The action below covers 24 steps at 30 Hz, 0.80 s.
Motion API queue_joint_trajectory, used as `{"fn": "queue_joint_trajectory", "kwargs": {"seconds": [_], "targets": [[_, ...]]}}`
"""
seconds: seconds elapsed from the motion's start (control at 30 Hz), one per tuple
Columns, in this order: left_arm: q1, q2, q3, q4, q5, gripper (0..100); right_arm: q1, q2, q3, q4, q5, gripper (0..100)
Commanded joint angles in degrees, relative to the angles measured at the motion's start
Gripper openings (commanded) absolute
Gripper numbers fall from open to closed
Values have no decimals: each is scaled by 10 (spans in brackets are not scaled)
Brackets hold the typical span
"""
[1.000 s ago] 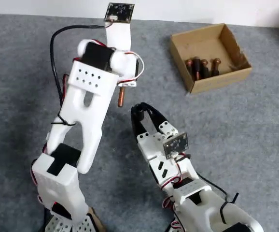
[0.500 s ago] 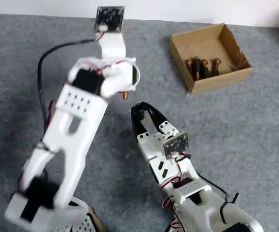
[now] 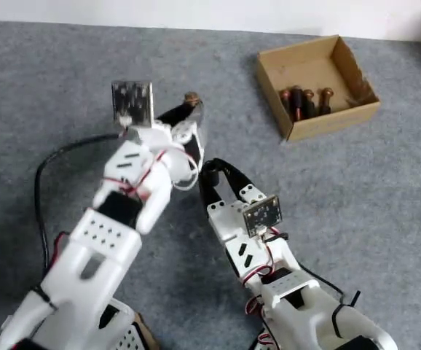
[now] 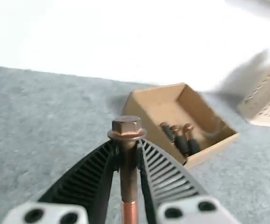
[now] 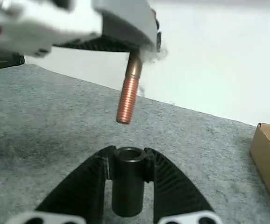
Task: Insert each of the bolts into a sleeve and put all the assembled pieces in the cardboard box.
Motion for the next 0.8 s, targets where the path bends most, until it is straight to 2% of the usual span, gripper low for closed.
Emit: {"fn": "queue_joint_trajectory", "kwargs": {"seconds": [0.0,0.27,0.6,0.77], "targets": [[34,-54,36,-55,3,5,7,-9,49,0,4,5],[69,-69,55,-54,2,5,7,-9,49,0,4,5],[63,-69,87,-53,1,5,8,-10,49,0,4,5],[34,-69,95,-55,0,5,8,-10,49,0,4,5]]}}
